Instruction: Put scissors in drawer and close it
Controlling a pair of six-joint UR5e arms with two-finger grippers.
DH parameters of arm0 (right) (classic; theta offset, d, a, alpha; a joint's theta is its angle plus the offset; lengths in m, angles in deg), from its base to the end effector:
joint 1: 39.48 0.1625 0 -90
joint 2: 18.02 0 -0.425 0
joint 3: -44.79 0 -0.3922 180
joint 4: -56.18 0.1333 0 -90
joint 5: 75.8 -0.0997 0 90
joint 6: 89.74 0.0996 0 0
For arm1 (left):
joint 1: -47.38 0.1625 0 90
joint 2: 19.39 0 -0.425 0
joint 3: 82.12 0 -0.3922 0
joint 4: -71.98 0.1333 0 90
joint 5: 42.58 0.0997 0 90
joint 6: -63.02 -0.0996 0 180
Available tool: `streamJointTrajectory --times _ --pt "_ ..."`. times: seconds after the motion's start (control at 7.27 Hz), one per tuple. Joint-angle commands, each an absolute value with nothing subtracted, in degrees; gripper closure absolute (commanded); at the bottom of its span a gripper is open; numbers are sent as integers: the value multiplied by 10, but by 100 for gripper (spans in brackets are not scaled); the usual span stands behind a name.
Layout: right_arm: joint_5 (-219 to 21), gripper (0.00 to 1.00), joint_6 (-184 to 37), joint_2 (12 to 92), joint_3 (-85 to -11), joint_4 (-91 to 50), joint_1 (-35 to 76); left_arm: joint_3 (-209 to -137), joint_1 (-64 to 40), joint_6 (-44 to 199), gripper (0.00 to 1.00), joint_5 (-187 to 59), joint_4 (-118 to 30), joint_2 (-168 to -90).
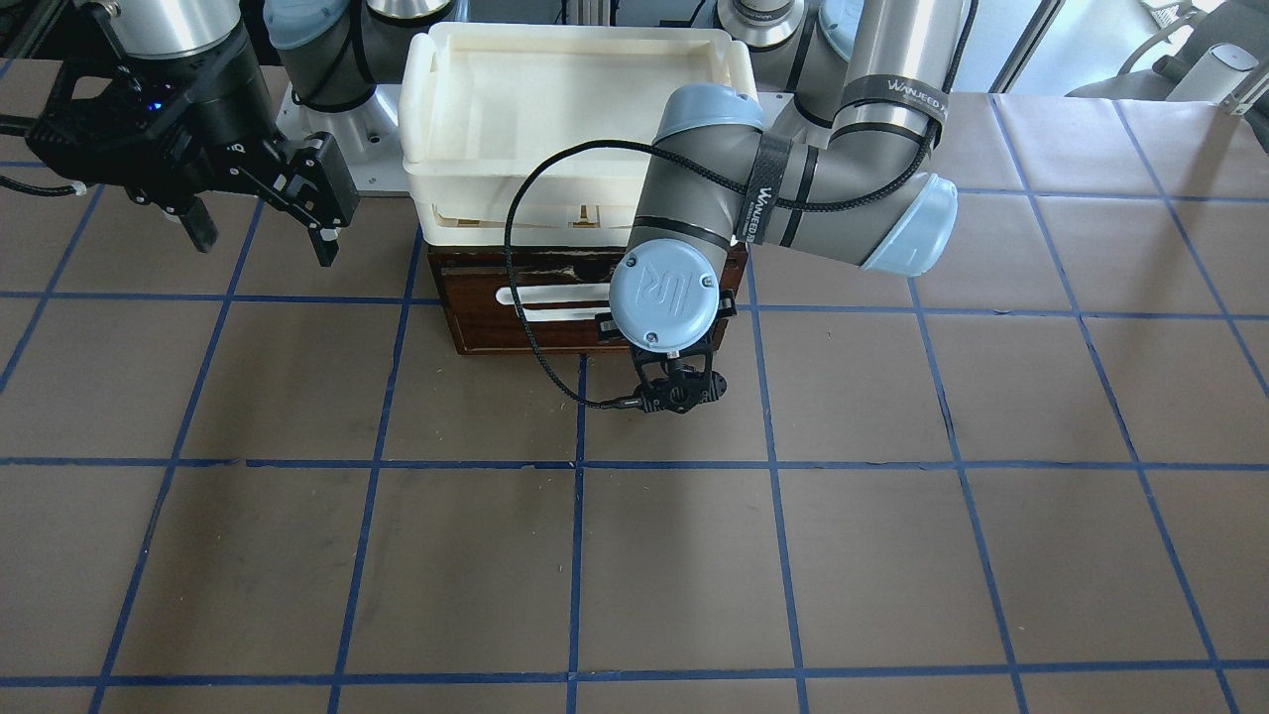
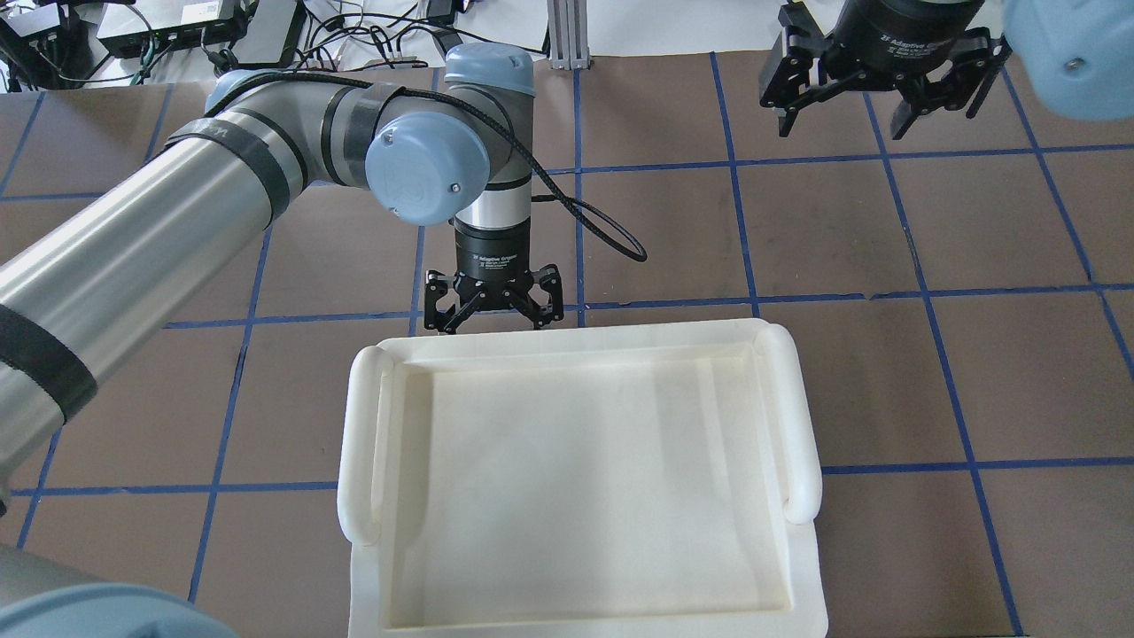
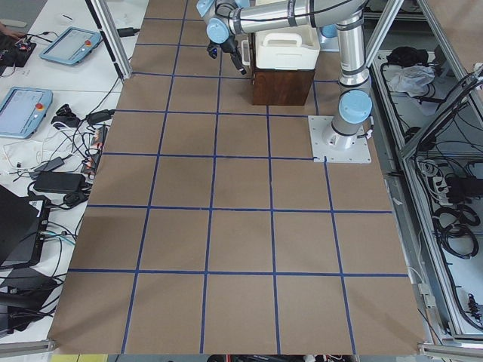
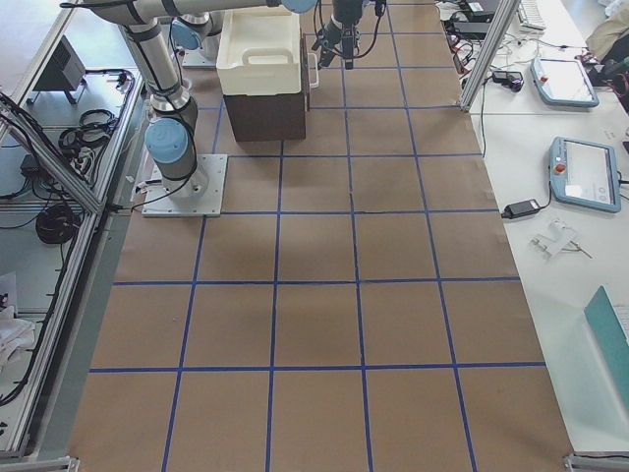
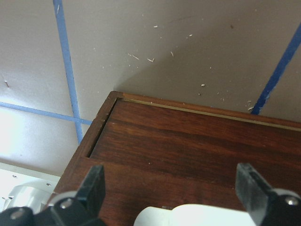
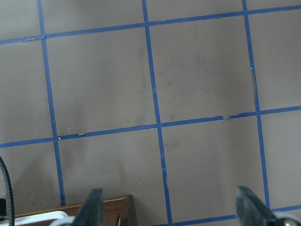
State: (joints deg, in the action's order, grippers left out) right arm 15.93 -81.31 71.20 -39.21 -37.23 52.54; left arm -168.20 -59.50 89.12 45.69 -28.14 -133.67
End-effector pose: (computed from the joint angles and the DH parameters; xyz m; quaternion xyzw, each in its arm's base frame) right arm 0.1482 -0.5050 0.5397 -0.0569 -0.9954 0.0763 0.0081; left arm -0.2982 -0.5134 0.2771 -0.0815 0.9613 0.2499 0.0827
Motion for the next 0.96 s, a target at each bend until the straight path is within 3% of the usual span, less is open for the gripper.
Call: streamJointTrajectory --times 0.0,0.83 --pt "121 0 -807 709 -387 -372 525 -1682 -596 891 0 457 -290 -1337" --pt "131 0 -807 714 -397 -365 525 -1679 -597 890 0 457 -292 -1337"
